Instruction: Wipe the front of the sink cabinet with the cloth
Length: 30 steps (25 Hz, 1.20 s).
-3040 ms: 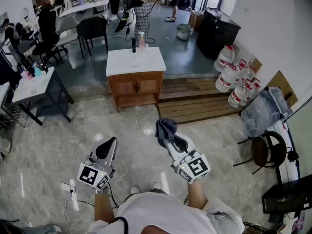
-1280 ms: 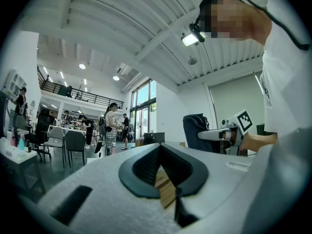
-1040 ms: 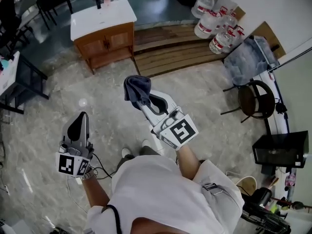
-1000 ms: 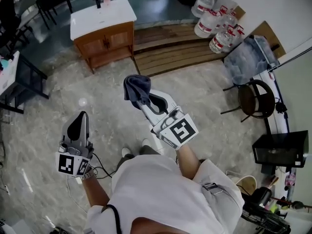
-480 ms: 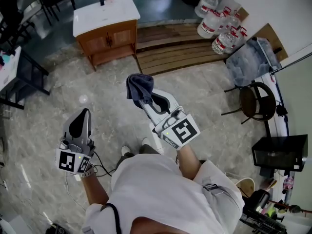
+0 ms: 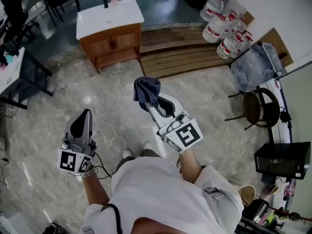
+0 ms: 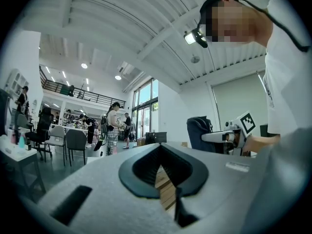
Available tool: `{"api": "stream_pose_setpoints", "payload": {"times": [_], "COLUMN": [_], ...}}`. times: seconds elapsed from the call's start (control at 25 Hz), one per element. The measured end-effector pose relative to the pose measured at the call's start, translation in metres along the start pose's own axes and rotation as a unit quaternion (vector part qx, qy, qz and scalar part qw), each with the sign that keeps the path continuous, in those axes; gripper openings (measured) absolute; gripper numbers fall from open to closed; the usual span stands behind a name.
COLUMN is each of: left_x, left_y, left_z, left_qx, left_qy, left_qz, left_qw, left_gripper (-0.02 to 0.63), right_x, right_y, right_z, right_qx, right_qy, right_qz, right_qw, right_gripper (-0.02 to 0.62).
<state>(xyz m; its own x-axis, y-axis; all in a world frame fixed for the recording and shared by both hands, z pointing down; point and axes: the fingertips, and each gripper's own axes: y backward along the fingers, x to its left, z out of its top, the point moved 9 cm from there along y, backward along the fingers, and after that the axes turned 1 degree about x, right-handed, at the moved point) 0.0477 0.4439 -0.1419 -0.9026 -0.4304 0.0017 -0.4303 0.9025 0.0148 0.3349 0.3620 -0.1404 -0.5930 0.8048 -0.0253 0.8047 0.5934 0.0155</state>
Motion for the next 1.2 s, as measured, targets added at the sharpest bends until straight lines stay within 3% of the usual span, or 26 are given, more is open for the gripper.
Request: {"api": "stream_pose_setpoints", "payload": {"times": [0.4,0.64,0.88,1.2], "left_x": [-0.012,0.023,0.107,0.278], "left_y": [-0.060,-0.080,-0.118,-0.193], "left_z": [-0.013,-0.026,-0.039,-0.052], "left_qx": [0.016,0.021,0.013,0.007], "left_qy": [-0.005,0.003,0.018,0.044], "left_qz": [0.014,0.025,0.016,-0.015], "left_qw": [0.9998,0.9995,0.9996,0.9989], "left_gripper": [0.000,0.000,0.000,0.000], "right_x": [-0.069,-0.082,-0.094,-0.122], "right_y": [0.002,-0.036,-0.119,-0.295], "right_z": [-0.014,-0.025,-0.032,-0.035], "right_qx": [0.008,0.016,0.024,0.045], "right_qy": [-0.010,-0.017,-0.024,-0.020], "right_qz": [0.008,0.017,0.018,-0.003], "right_qw": [1.000,1.000,0.999,0.999], "right_gripper": [0.067,0.067,0.067,0.067]}}
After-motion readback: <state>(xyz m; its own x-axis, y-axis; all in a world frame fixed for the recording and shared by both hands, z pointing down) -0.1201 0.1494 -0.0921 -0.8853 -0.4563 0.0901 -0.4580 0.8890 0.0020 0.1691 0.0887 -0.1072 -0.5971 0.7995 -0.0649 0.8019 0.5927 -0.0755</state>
